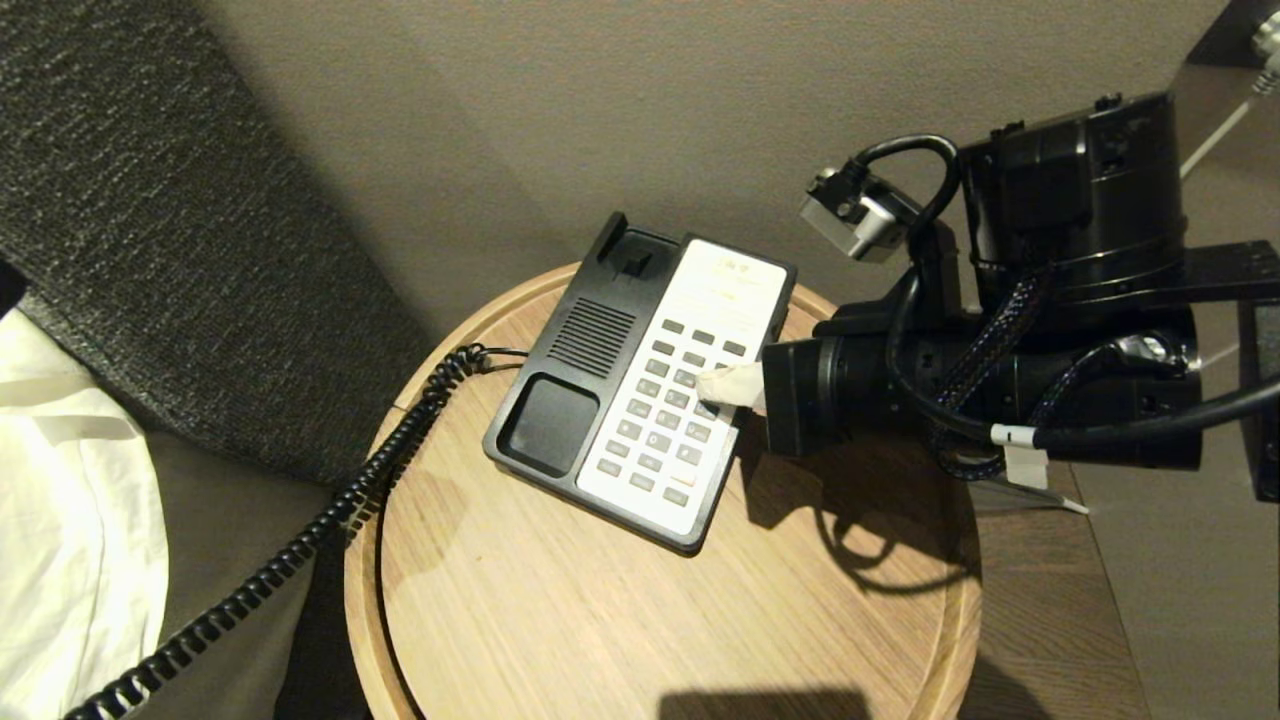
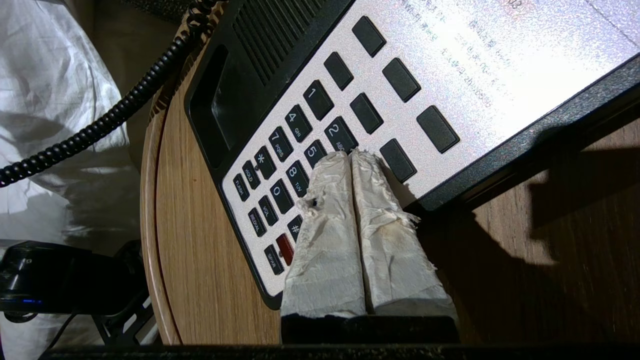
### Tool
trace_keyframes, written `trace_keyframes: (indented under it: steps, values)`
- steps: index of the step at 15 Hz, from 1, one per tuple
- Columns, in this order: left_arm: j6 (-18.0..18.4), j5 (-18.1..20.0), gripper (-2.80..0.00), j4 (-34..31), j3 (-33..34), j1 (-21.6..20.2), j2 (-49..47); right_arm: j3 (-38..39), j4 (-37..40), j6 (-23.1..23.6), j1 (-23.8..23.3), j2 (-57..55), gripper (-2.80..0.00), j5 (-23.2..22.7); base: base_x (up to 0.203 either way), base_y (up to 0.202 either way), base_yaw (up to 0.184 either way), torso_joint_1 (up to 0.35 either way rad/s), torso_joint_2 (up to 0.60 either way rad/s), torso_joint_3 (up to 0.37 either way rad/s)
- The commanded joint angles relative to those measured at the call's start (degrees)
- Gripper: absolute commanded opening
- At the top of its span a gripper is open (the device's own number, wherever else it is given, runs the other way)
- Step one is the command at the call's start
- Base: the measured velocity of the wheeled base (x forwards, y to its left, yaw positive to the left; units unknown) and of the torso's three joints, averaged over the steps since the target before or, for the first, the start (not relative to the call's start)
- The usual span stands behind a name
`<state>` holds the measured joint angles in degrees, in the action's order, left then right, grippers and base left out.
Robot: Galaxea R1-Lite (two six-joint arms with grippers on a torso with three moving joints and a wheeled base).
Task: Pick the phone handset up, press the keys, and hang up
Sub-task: Dial the number
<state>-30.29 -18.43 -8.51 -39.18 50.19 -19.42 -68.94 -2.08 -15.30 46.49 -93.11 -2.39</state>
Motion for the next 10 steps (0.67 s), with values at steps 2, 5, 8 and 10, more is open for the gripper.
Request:
trace_keyframes:
  steps: [2, 5, 8, 10]
  values:
    - [-0.2, -0.11, -2.8, -0.19, -0.02, 0.0, 0.24, -0.06, 0.15, -0.08, 0.0, 0.03, -2.8, 0.02, 0.0, 0.0, 0.0, 0.0, 0.0, 0.0]
    - [-0.29, -0.14, -2.8, -0.28, 0.04, 0.0, 0.37, -0.58, -0.03, -0.43, 0.14, 0.37, -2.8, -0.02, 0.0, 0.0, 0.0, 0.0, 0.0, 0.0]
    - [-0.29, -0.2, -2.8, -0.28, 0.07, 0.0, 0.61, -1.28, -0.11, -1.37, 1.13, 1.62, -2.8, -0.25, 0.0, 0.0, 0.0, 0.0, 0.0, 0.0]
    - [-0.29, -0.11, -2.8, -0.28, 0.07, 0.0, 0.61, -1.13, 0.23, -1.85, 2.22, 1.79, -2.8, -0.25, 0.0, 0.0, 0.0, 0.0, 0.0, 0.0]
